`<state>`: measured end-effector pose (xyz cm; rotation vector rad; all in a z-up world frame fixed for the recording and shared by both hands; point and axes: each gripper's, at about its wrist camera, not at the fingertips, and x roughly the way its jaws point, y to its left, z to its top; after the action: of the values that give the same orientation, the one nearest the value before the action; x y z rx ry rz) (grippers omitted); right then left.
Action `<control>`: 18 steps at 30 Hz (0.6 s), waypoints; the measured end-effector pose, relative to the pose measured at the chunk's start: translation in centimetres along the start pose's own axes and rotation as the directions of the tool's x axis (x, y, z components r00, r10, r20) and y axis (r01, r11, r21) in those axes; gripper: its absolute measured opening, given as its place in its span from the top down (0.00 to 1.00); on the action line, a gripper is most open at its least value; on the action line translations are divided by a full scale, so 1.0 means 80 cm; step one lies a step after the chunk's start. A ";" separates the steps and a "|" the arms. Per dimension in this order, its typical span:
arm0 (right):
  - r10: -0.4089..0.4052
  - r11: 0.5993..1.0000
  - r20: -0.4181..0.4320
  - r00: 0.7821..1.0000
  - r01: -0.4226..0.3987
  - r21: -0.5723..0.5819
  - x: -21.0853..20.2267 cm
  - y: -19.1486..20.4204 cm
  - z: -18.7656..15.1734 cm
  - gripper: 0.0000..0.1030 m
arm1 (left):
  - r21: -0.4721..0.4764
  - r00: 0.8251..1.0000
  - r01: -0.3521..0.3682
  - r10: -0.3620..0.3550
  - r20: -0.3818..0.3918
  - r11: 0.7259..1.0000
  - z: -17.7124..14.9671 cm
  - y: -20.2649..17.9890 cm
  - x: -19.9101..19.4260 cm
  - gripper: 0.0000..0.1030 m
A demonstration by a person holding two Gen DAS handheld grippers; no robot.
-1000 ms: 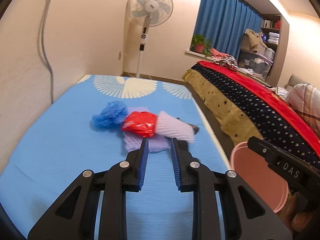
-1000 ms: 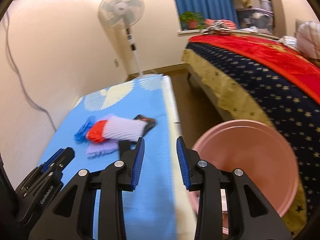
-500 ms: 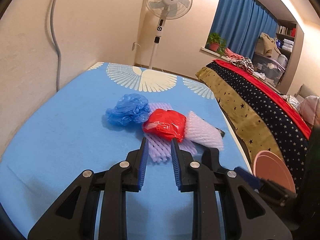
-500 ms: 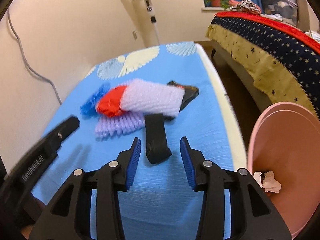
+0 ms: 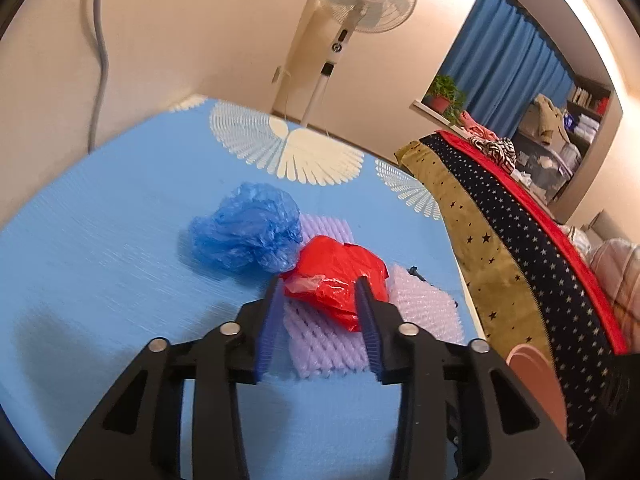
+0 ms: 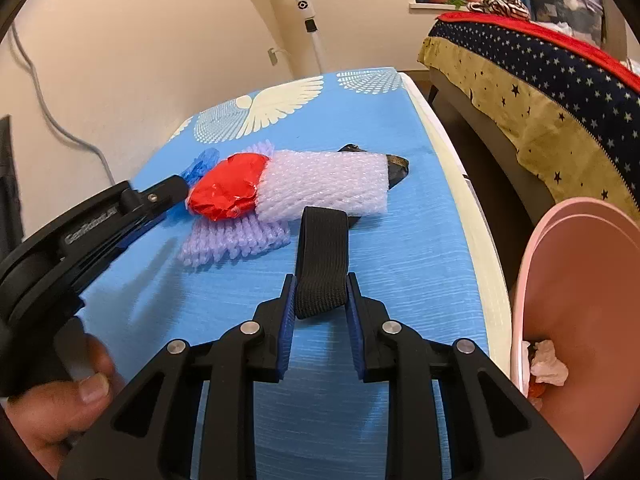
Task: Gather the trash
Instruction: 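Grasp the black elastic strap with the right gripper while the left gripper grasps the red plastic bag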
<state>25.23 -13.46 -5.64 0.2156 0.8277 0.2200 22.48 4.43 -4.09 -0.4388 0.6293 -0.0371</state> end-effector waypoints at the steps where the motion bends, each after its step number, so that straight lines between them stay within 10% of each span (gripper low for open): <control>1: 0.004 1.000 0.000 1.000 -0.004 0.005 0.000 -0.001 0.000 0.76 | -0.021 1.000 0.006 -0.007 -0.017 1.000 0.000 0.001 0.005 0.62; 11: 0.009 1.000 0.003 1.000 -0.009 0.026 -0.003 -0.006 -0.002 0.76 | -0.113 0.995 0.033 -0.044 -0.092 0.993 -0.006 0.009 0.030 0.63; 18: -0.005 1.000 0.006 1.000 0.004 0.024 -0.010 -0.008 -0.001 0.76 | -0.102 0.995 0.064 -0.072 -0.074 0.993 -0.004 0.005 0.023 0.87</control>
<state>24.73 -14.28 -5.28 0.2367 0.8249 0.2052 23.72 4.34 -5.53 -0.5575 0.6949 -0.0880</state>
